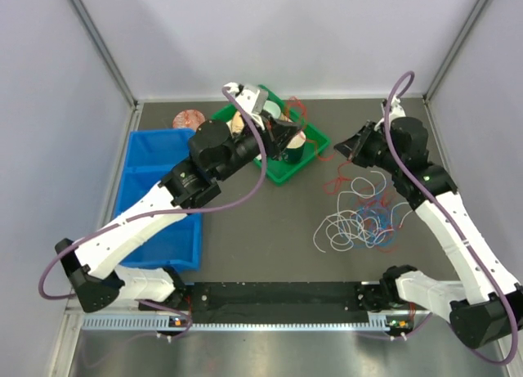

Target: Untangle the cables

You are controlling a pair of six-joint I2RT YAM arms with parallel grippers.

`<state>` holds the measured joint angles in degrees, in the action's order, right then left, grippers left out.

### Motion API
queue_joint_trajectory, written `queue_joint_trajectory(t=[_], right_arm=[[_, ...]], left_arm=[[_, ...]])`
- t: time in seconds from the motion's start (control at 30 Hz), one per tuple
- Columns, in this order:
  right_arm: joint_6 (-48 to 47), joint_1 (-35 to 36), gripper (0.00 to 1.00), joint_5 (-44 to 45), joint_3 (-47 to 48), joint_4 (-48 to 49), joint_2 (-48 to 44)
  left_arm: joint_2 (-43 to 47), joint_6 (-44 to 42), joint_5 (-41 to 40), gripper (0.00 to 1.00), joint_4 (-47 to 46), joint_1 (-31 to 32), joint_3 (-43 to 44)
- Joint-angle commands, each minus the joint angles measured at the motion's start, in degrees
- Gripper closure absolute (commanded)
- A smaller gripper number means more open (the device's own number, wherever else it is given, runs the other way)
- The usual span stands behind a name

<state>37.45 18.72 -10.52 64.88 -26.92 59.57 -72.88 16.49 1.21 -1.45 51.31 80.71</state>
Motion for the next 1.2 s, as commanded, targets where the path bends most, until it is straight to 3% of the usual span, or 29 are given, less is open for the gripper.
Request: queue_joint_trajectory(t=[0.0, 0.27, 0.3, 0.37, 0.4, 0.5, 0.7, 0.97, 1.03, 1.1, 1.17], right_arm=[[4.5, 3.2, 1.0, -4.8, -2.3, 7.5, -1.2], [10.3, 16.9, 1.0, -6.2, -6.0, 16.7, 9.1], [10.7, 16.9, 0.83, -7.7, -5.6, 16.9, 11.2], [9.8, 16.9, 0.6, -8.5, -4.9, 15.8, 14.4], [9.3, 16.9, 0.36, -8.1, -4.7, 14.3, 14.7], [7.0, 16.5, 0.13, -4.7, -4.6, 10.8, 13.1], [4.6, 13.6, 0.11, 0.9, -8.3, 4.4, 5.7], [-1.1, -1.3, 0.1, 4.2, -14.1, -3.9, -5.6], [-1.8, -1.8, 0.1, 5.6, -14.2, -5.5, -6.5], [-1.9, -1.8, 0.1, 6.0, -14.6, -5.6, -6.9], [-1.7, -1.7, 0.1, 5.8, -14.5, -5.6, -6.0]], left_arm=[[4.7, 0.7, -7.9, 1.0, 6.5, -2.6, -6.4], [10.8, 5.3, -11.1, 1.0, 16.0, -11.4, -19.4], [10.7, 5.0, -12.0, 1.0, 15.4, -11.7, -21.1], [10.3, 4.8, -14.3, 1.0, 14.3, -11.9, -25.7], [9.8, 4.9, -14.1, 1.0, 12.8, -11.9, -26.8], [7.2, 4.7, -11.3, 1.0, 11.1, -12.0, -28.9], [-1.8, 3.4, -4.6, 1.0, 12.1, -11.7, -26.7], [-6.7, 4.4, -2.5, 1.0, 14.1, -6.2, -25.9], [-7.5, 4.9, -2.1, 1.0, 15.1, -5.6, -26.5], [-8.8, 4.9, -1.8, 0.93, 15.6, -5.2, -26.5], [-9.8, 4.7, -1.8, 0.78, 16.7, -3.6, -25.3]])
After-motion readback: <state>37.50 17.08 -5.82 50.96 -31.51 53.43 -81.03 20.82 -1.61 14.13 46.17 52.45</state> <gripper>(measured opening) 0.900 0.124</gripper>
